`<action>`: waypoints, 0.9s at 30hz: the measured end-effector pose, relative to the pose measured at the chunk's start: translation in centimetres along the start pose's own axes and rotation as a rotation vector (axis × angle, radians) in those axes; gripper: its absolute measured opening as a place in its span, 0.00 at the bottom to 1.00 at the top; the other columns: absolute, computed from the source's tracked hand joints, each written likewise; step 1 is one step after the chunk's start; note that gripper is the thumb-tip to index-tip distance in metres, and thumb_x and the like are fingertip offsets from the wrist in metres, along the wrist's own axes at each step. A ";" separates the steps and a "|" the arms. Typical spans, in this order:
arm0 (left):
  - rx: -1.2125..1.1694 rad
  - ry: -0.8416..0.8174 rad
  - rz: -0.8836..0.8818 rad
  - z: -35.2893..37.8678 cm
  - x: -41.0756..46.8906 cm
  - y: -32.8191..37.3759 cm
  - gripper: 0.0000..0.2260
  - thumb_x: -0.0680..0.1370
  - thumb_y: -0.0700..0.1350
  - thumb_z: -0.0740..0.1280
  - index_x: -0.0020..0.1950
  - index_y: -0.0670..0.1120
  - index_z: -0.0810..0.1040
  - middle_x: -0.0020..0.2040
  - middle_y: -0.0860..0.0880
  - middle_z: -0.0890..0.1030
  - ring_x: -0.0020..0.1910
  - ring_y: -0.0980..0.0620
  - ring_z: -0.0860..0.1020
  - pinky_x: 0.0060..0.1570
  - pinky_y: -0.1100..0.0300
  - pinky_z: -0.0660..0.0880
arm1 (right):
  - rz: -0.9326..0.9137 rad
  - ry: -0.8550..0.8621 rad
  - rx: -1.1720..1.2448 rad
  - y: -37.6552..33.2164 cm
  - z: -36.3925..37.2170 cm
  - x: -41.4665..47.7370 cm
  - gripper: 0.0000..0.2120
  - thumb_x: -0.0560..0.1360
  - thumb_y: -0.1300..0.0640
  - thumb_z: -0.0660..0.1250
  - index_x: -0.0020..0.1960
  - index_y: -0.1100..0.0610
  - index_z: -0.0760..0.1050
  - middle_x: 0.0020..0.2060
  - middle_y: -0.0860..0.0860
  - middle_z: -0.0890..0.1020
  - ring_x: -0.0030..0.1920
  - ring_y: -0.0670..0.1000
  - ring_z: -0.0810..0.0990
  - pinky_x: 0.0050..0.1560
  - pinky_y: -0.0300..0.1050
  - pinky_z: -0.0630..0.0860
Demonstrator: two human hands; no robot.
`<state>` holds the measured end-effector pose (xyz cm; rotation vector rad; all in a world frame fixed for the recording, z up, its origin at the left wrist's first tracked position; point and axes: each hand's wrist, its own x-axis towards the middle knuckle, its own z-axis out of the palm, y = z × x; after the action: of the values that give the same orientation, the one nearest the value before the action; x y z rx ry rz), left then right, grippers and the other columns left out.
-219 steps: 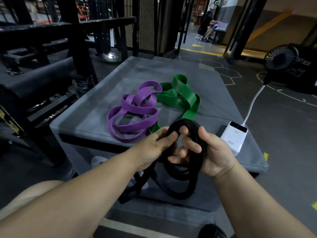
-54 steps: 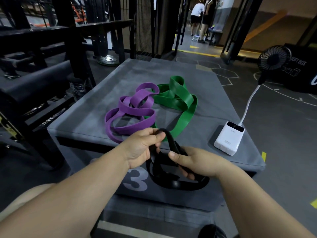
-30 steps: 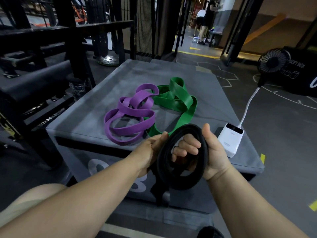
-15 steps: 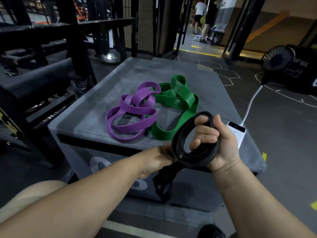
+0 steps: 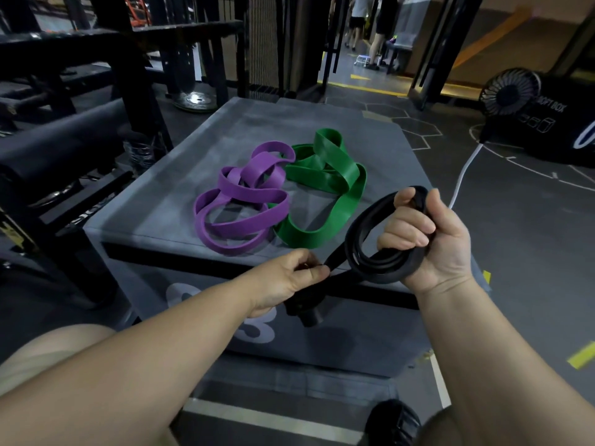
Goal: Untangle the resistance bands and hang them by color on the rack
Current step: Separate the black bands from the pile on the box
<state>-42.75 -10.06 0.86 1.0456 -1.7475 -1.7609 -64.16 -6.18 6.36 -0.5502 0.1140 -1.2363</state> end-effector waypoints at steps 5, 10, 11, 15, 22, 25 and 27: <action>0.083 0.149 0.063 -0.7 -0.4 -0.3 0.08 0.77 0.45 0.69 0.42 0.45 0.72 0.37 0.47 0.71 0.37 0.54 0.68 0.39 0.63 0.66 | -0.038 0.025 -0.040 -0.5 -0.3 -0.1 0.09 0.78 0.55 0.66 0.50 0.61 0.76 0.26 0.50 0.74 0.24 0.48 0.70 0.30 0.42 0.72; 0.067 0.241 0.066 -2.1 -0.8 -0.3 0.08 0.79 0.42 0.66 0.41 0.47 0.71 0.34 0.49 0.72 0.34 0.55 0.69 0.38 0.62 0.66 | -0.050 0.095 -0.119 -0.6 -0.7 0.6 0.09 0.75 0.54 0.70 0.48 0.60 0.77 0.24 0.46 0.72 0.22 0.44 0.69 0.26 0.38 0.70; 0.044 0.252 0.061 -2.3 -0.7 -0.3 0.08 0.79 0.42 0.66 0.41 0.47 0.71 0.34 0.49 0.72 0.34 0.55 0.69 0.37 0.63 0.67 | -0.038 0.090 -0.118 -0.6 -0.7 0.7 0.09 0.75 0.54 0.70 0.48 0.60 0.77 0.24 0.46 0.72 0.22 0.44 0.68 0.26 0.38 0.70; -0.052 0.304 0.053 -3.0 -0.5 -0.1 0.08 0.81 0.42 0.62 0.42 0.46 0.71 0.35 0.51 0.73 0.34 0.56 0.70 0.35 0.66 0.69 | -0.017 0.099 -0.164 -0.6 -0.8 1.1 0.09 0.74 0.54 0.70 0.48 0.60 0.77 0.24 0.45 0.71 0.21 0.43 0.67 0.24 0.37 0.68; -0.435 0.370 0.002 -3.0 0.0 0.6 0.11 0.82 0.39 0.58 0.41 0.47 0.67 0.38 0.49 0.75 0.36 0.55 0.75 0.34 0.64 0.76 | -0.020 0.124 -0.186 -1.1 -0.7 0.9 0.10 0.74 0.53 0.71 0.47 0.60 0.77 0.23 0.45 0.71 0.20 0.43 0.65 0.23 0.36 0.67; -0.465 0.461 -0.034 -3.5 0.4 0.4 0.11 0.82 0.38 0.60 0.39 0.47 0.67 0.43 0.46 0.76 0.43 0.50 0.77 0.37 0.59 0.76 | 0.070 0.055 -0.097 -1.5 -0.8 0.9 0.13 0.79 0.52 0.64 0.51 0.62 0.76 0.26 0.49 0.75 0.24 0.44 0.64 0.27 0.40 0.70; -0.477 0.556 -0.053 -3.9 0.7 0.1 0.11 0.81 0.38 0.61 0.39 0.46 0.67 0.49 0.43 0.74 0.50 0.45 0.75 0.40 0.55 0.77 | 0.115 0.036 -0.090 -1.5 -0.9 0.9 0.14 0.81 0.51 0.61 0.53 0.63 0.75 0.27 0.51 0.76 0.25 0.45 0.65 0.29 0.42 0.71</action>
<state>-40.20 -13.06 1.20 1.2135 -0.9177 -1.5944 -65.47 -7.58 6.49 -0.5918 0.2297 -1.1336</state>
